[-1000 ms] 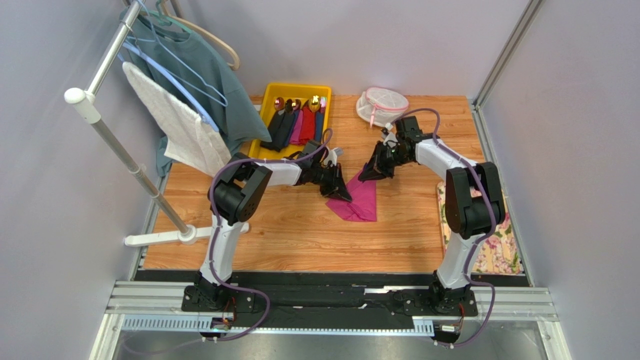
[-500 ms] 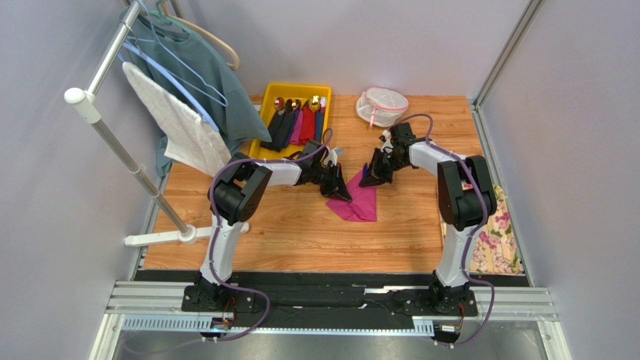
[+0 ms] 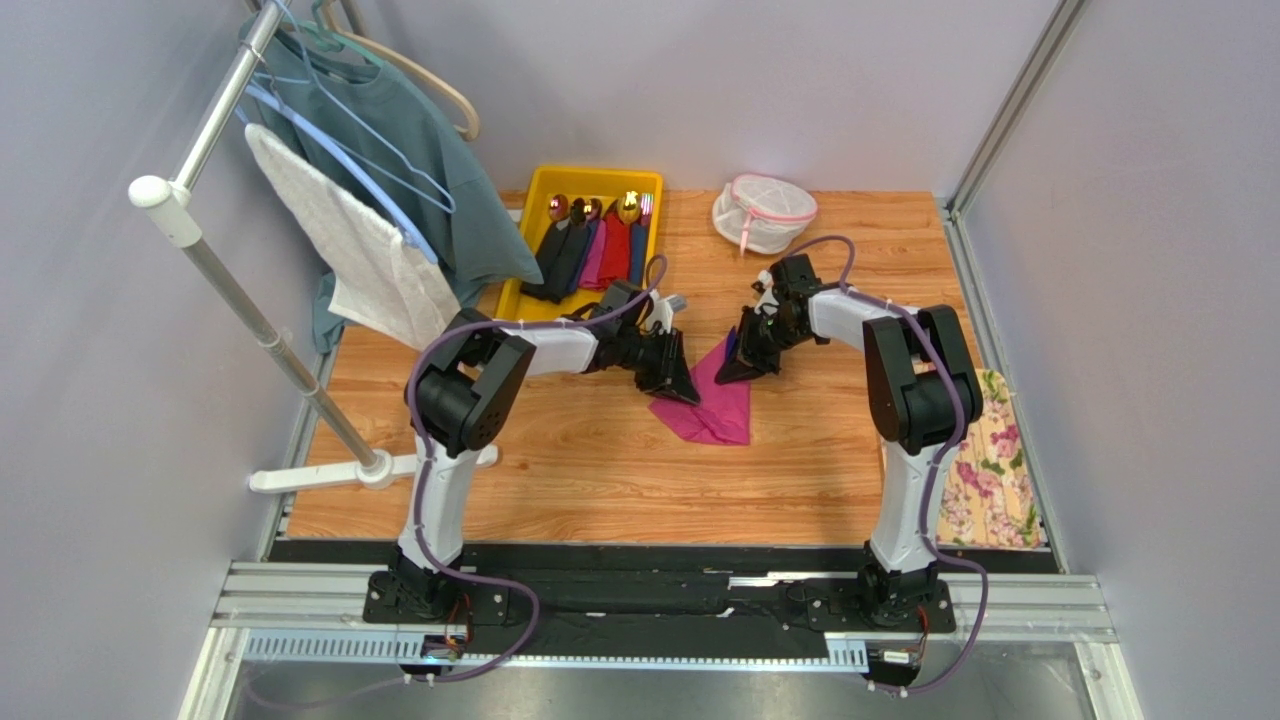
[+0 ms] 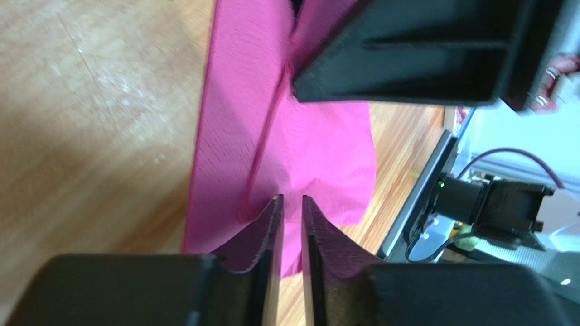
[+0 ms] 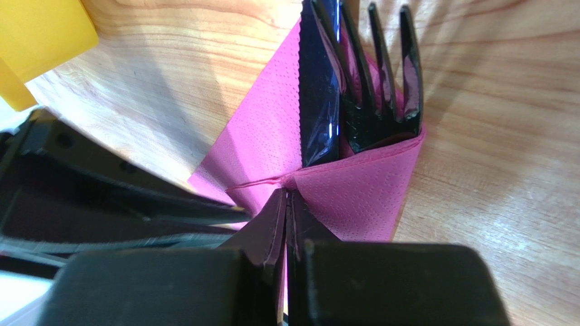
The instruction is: Place the utensils on the paper napkin and roll it up
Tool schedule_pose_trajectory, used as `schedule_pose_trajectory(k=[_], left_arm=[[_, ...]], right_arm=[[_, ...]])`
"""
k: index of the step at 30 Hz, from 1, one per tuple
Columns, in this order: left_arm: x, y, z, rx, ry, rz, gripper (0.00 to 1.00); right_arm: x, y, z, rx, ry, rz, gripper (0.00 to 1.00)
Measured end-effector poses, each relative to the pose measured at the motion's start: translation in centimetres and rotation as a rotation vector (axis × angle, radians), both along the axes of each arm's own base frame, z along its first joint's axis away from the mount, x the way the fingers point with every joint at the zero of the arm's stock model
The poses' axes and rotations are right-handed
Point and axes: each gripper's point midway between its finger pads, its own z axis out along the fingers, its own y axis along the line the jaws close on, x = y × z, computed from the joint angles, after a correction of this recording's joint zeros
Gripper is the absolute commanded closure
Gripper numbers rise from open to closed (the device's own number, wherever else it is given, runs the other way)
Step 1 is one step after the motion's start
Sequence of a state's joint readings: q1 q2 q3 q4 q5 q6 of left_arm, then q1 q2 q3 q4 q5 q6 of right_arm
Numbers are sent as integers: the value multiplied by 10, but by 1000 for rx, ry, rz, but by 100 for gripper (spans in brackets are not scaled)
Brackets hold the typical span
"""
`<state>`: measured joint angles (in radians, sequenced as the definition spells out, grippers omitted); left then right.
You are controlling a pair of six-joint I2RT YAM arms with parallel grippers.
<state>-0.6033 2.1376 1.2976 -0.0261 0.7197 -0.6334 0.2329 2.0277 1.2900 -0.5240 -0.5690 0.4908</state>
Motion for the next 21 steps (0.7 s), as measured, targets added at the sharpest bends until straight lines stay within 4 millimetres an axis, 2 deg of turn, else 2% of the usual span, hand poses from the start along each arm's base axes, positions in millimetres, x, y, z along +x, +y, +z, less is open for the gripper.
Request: schedule_pose_trajectory(k=[5, 8, 11, 16, 21], left_arm=[[-8, -3, 21, -35, -61, -43, 70], [-18, -15, 36, -81, -99, -97, 70], [-37, -30, 44, -115, -122, -169, 71], [-57, -40, 41, -118, -113, -229, 75], [-57, -32, 7, -50, -59, -226, 82]], right_arm=[[0, 0, 0, 1, 7, -7, 100], [0, 1, -1, 5, 14, -11, 100], [0, 2, -1, 9, 21, -14, 100], [0, 2, -1, 13, 31, -19, 100], [-1, 2, -1, 15, 32, -18, 100]])
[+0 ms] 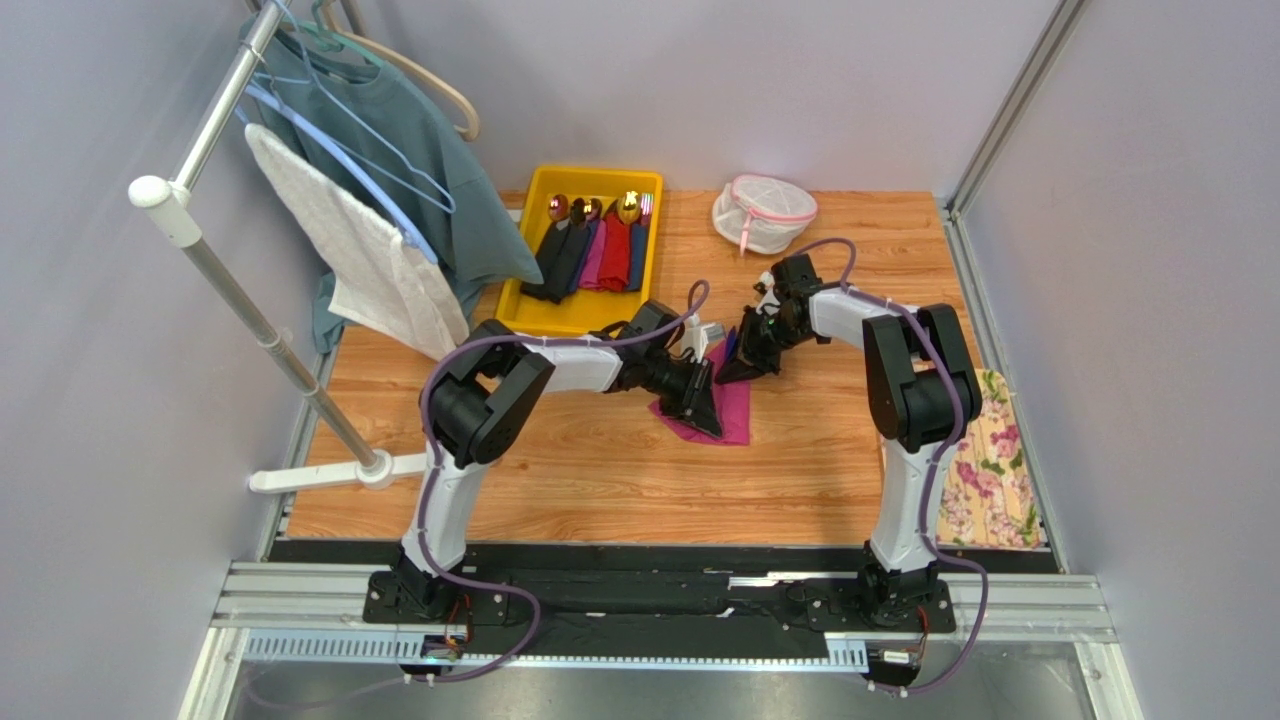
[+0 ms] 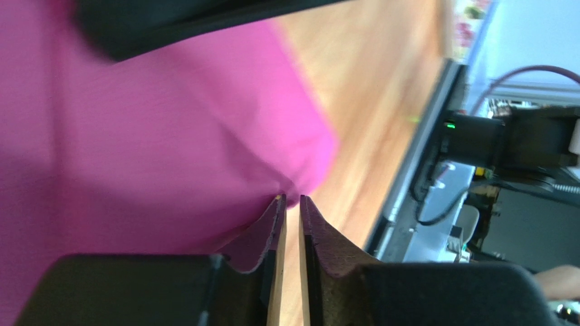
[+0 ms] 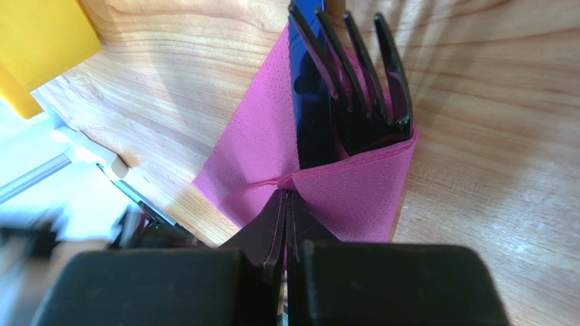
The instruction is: Place the utensils on the paper napkin and roll it up
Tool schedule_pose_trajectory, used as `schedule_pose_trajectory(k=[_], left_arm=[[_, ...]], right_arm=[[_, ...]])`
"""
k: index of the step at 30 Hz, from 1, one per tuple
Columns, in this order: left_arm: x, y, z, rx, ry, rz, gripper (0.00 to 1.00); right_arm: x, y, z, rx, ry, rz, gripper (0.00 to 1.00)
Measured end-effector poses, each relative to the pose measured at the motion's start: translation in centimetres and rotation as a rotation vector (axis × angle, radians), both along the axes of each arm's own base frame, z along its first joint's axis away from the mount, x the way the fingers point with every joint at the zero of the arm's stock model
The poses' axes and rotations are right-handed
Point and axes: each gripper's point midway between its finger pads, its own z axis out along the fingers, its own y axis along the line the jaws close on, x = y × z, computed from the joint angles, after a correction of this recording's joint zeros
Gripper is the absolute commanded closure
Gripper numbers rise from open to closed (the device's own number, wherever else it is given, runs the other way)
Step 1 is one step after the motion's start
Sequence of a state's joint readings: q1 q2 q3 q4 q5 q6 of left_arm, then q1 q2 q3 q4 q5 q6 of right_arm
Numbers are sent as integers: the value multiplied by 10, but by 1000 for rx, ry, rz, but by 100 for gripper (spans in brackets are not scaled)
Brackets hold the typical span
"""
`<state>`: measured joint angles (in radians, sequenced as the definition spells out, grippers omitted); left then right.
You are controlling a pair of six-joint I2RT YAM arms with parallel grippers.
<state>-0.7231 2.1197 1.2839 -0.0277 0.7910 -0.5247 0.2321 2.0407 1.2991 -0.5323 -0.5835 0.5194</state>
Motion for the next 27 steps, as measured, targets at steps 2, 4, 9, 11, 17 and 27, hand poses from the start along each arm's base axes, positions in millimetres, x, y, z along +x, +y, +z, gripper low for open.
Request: schedule_pose_trajectory(k=[2, 4, 9, 11, 17, 27], left_arm=[[0, 5, -13, 30, 32, 11, 83], [1, 6, -14, 32, 51, 10, 87], [4, 8, -14, 54, 57, 17, 89], [4, 8, -15, 55, 58, 18, 90], [4, 8, -15, 55, 57, 19, 91], [4, 8, -15, 55, 57, 19, 92]], right_arm=[[0, 0, 0, 2, 0, 0, 100], [1, 0, 1, 4, -4, 1, 100], [4, 1, 3, 7, -15, 1, 89], [5, 2, 6, 11, -21, 1, 87], [8, 4, 48, 46, -116, 7, 89], [-36, 4, 34, 16, -50, 57, 93]])
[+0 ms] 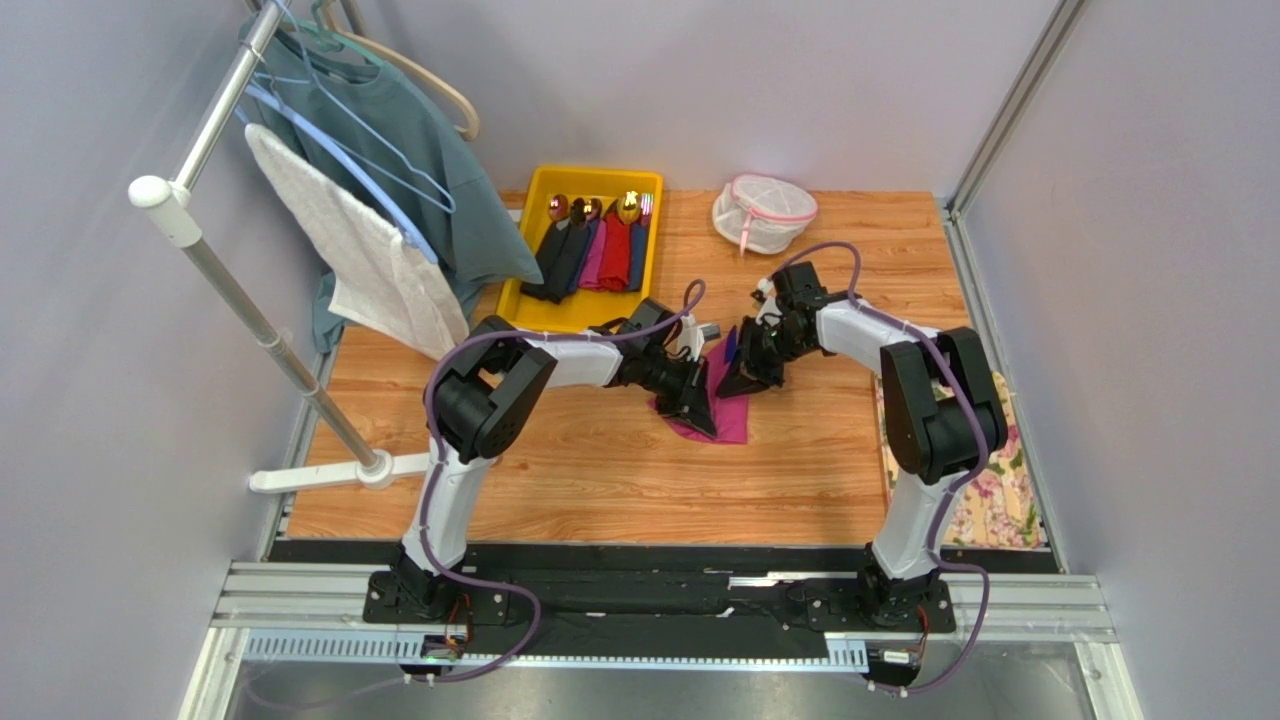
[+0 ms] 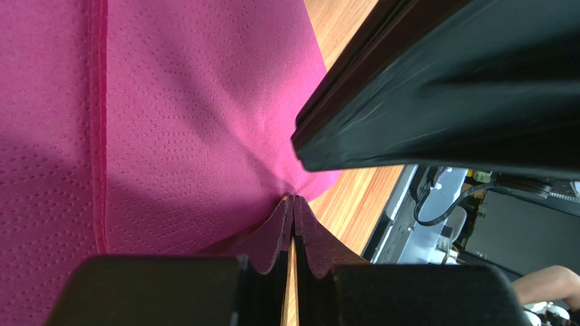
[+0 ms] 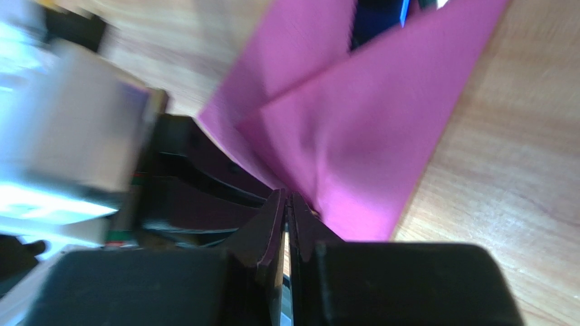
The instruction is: Place the utensils on the paper napkin and roll it up
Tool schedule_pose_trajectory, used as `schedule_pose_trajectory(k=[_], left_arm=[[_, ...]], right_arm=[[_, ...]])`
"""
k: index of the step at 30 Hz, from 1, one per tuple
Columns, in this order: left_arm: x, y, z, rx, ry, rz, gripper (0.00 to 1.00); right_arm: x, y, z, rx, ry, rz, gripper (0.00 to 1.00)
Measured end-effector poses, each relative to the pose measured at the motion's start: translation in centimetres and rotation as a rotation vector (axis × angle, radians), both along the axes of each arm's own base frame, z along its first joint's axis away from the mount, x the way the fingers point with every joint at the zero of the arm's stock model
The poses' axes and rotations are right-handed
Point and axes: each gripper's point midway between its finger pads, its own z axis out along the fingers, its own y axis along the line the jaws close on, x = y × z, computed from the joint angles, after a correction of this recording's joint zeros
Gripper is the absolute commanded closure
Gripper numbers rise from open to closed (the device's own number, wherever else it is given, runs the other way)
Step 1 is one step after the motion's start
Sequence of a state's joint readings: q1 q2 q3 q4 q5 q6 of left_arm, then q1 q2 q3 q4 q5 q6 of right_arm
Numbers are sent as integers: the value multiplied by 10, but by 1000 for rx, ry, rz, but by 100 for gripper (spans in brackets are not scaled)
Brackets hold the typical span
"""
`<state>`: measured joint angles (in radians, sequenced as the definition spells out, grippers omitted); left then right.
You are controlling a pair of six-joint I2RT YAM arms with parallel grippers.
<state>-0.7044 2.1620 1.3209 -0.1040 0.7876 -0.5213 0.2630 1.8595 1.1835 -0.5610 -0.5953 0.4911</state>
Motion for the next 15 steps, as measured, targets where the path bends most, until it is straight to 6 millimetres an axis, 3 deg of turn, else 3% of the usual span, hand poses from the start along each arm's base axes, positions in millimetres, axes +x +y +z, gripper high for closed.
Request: schedule_pose_trajectory(k=[11, 15], left_arm=[[0, 0, 0, 0, -1, 0, 92], [0, 0, 0, 2, -2, 0, 92]], right_arm=[[-14, -4, -37, -67, 78, 18, 93], [-13, -2, -36, -62, 93, 22, 94]])
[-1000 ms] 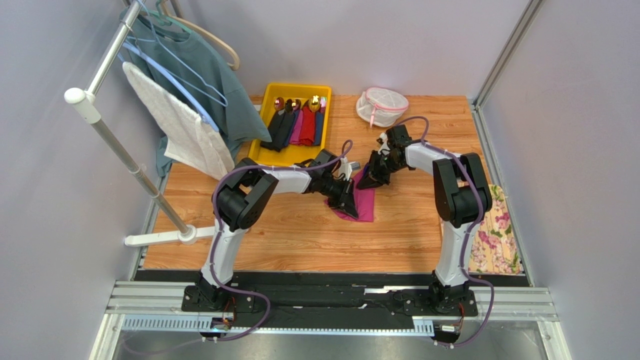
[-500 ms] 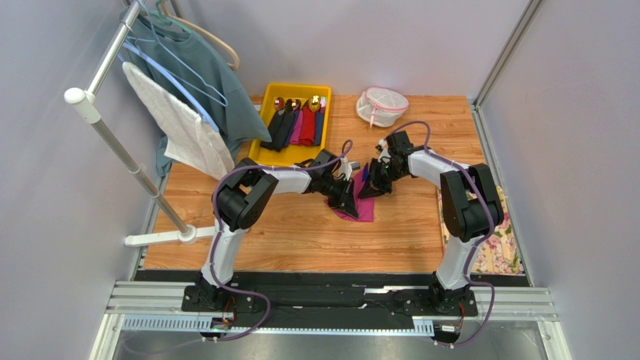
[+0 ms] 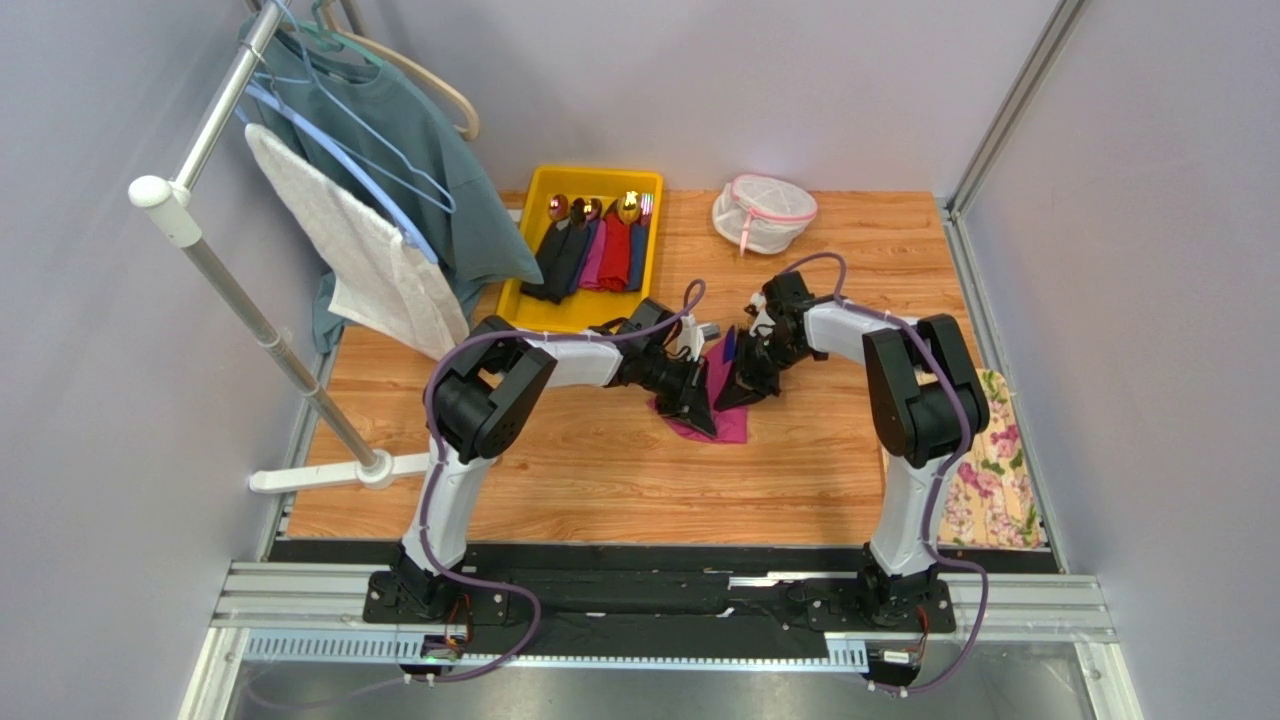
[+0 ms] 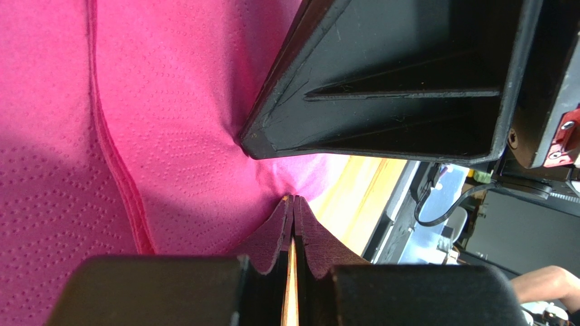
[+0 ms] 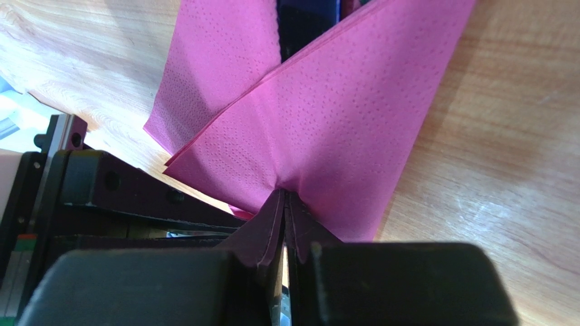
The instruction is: Place the utensils on the paper napkin and roll it up
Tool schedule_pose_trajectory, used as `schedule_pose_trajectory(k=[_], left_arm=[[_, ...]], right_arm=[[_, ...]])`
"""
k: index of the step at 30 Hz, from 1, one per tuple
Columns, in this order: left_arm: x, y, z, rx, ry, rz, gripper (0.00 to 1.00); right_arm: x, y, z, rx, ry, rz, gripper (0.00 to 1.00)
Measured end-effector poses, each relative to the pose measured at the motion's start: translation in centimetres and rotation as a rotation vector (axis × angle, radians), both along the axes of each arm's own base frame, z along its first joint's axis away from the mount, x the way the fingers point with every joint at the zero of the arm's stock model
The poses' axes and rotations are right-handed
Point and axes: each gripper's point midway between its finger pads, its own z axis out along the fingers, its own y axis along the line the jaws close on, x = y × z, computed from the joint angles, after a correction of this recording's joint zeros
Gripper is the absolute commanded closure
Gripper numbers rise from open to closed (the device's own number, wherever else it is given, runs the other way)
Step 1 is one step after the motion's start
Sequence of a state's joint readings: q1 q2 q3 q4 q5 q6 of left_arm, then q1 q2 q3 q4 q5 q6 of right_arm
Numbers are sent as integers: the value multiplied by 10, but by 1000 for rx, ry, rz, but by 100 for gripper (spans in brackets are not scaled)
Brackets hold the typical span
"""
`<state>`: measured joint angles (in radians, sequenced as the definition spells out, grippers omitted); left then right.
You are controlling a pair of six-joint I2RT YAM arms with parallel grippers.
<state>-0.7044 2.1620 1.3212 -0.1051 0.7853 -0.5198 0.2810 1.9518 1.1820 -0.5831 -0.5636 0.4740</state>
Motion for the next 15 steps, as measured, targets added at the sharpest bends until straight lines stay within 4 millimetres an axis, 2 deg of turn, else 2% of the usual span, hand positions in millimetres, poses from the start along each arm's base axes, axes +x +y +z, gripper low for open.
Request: schedule_pose_trajectory(k=[6, 15], left_arm=[[2, 1, 0, 0, -3, 4, 93], [5, 3, 0, 0, -6, 10, 94]], right_arm=[[8, 2, 1, -4, 5, 0, 94], [39, -4, 2, -26, -41, -34, 95]])
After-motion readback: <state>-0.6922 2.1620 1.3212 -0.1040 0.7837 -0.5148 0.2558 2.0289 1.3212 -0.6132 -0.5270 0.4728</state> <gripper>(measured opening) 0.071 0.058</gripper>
